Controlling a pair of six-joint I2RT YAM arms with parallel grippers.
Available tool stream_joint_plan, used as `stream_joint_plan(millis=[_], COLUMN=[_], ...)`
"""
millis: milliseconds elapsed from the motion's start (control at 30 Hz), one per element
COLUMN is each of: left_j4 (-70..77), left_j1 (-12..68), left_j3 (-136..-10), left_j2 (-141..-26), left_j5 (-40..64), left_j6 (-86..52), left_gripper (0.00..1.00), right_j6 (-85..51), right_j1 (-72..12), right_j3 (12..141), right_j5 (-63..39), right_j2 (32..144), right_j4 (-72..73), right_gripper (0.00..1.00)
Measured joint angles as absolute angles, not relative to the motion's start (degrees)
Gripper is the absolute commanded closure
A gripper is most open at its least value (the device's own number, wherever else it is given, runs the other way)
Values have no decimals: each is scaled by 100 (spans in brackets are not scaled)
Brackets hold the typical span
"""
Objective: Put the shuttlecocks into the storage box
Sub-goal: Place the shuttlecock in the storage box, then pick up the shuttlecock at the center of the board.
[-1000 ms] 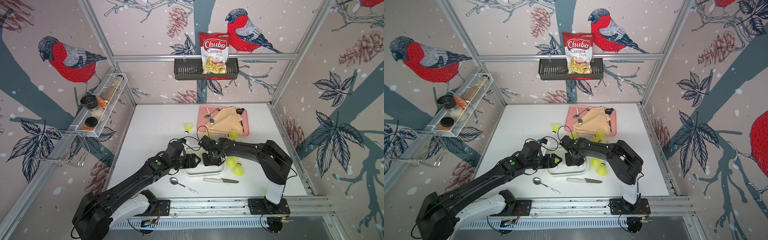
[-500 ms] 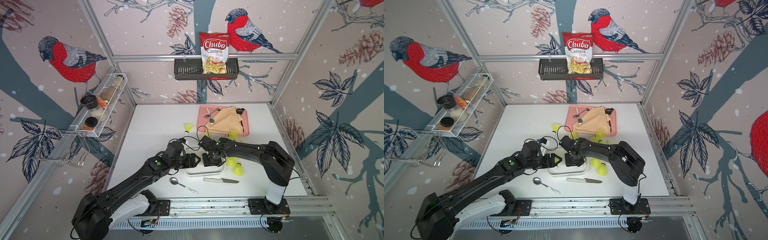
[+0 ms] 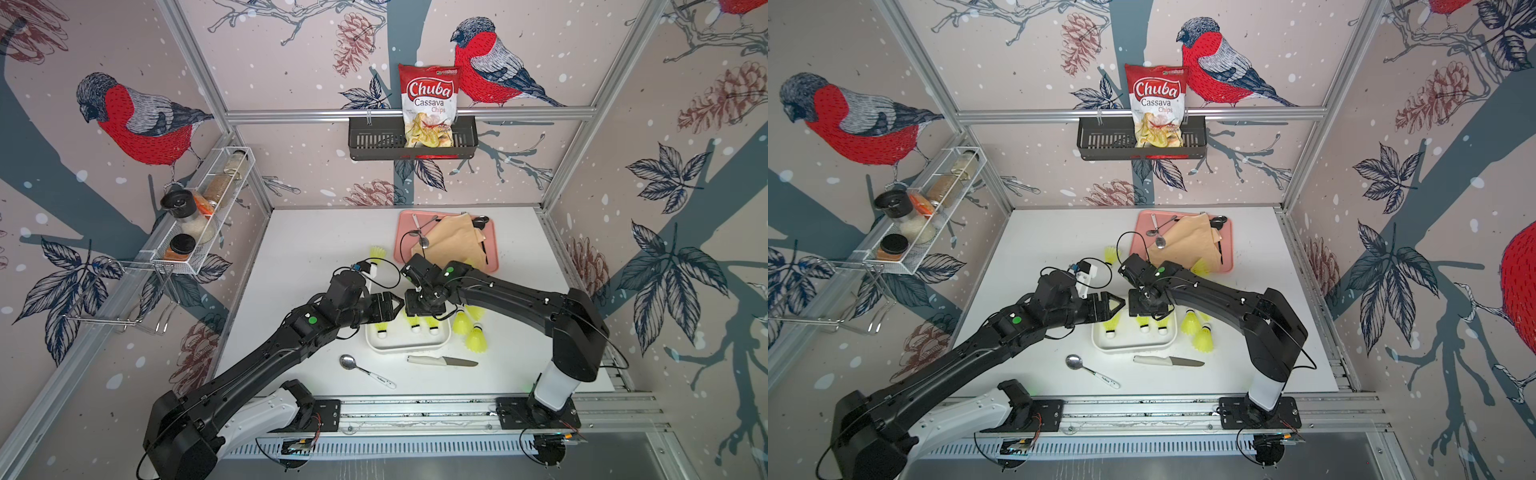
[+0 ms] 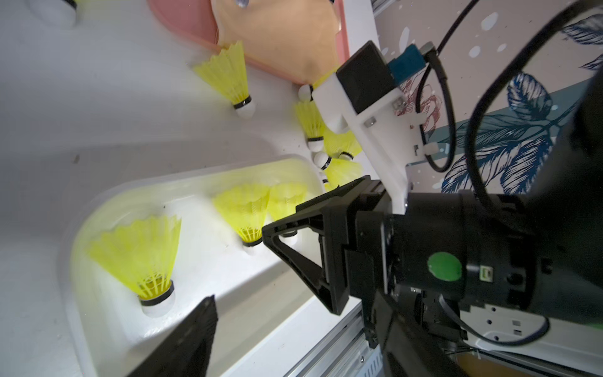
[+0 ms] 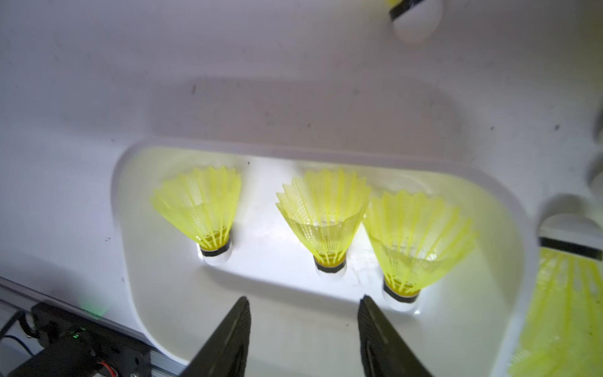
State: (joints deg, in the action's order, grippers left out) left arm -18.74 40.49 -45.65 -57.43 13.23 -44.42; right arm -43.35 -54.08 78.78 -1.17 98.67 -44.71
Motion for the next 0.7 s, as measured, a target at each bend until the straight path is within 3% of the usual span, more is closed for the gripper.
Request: stream_joint_plan(millis=[267, 567, 700], left_j4=[-2099, -2296, -2324], left_j1=[3542, 2729, 2432], left_j3=[-5695, -6080, -6160], left_j2=[-6447, -7251, -7867], left_j5=[1194, 1133, 875], left_j6=[-4152, -3874, -3605], left_gripper=[22, 25, 25], right_j6=[-4097, -3848, -3743], right_j1=[-4707, -4115, -3920], right_j3=[8816, 9290, 9620], right_j5=[-5, -388, -812], right_j2=[9863, 10167, 10527], right_j4=[-4888, -4923, -4720], right_gripper=[41, 39, 33])
